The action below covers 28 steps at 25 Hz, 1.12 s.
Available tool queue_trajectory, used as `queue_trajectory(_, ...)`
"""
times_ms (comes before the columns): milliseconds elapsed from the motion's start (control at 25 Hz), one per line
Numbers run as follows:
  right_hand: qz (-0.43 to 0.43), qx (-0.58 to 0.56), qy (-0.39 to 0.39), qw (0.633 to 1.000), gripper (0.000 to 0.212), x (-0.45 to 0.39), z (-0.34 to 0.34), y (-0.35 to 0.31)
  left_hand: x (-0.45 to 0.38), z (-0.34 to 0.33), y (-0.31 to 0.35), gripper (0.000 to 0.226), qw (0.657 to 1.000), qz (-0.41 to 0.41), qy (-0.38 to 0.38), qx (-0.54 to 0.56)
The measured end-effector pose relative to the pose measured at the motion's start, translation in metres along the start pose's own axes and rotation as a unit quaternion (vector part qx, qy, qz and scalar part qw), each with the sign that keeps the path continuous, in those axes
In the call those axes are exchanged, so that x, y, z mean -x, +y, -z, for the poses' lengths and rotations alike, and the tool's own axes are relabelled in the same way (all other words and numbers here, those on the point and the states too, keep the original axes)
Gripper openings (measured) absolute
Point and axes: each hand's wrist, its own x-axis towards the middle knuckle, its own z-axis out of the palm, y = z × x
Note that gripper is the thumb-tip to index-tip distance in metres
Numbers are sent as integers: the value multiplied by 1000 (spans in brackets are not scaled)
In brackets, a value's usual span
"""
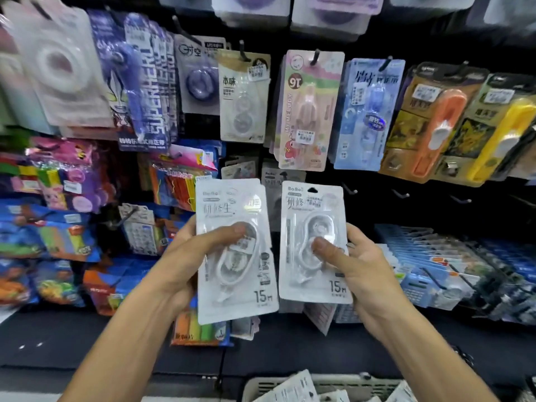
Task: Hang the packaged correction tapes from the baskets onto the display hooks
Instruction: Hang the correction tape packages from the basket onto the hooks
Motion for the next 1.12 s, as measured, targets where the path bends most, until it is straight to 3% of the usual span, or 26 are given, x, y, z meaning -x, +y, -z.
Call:
queue_trajectory(200,-17,91,16,996,33,-39,-23,2,-1,15,1,82,998,6,-64,-13)
queue_trajectory(320,-12,119,49,992,22,-36,-15,11,-3,24,5,66,996,4,-90,-6)
queue_trajectory(440,-14,165,77,983,30,-33,-12,17,-2,27,9,58,995,-2,-102,-10)
queue_trajectory(640,-17,308,143,940,42,-57,-21,19,8,38,16,70,997,-26,-70,-5)
queue_trajectory(760,-87,229,96,965,58,-53,-19,24,14,36,14,79,997,-51,-57,22)
queue_trajectory(840,-45,244,98,964,47,-36,-28,27,15,23,8,81,996,-52,-62,24)
queue_trajectory(920,26,142,44,989,26,-8,-37,28,12,4,0,81,997,-51,-53,23)
queue_trajectory(1000,34,80,-63,994,35,15,-47,28,7,-11,-7,80,997,-51,-43,38)
queue_trajectory(1120,33,55,-86,994,32,19,-54,27,2,-23,-12,80,996,-26,-42,72)
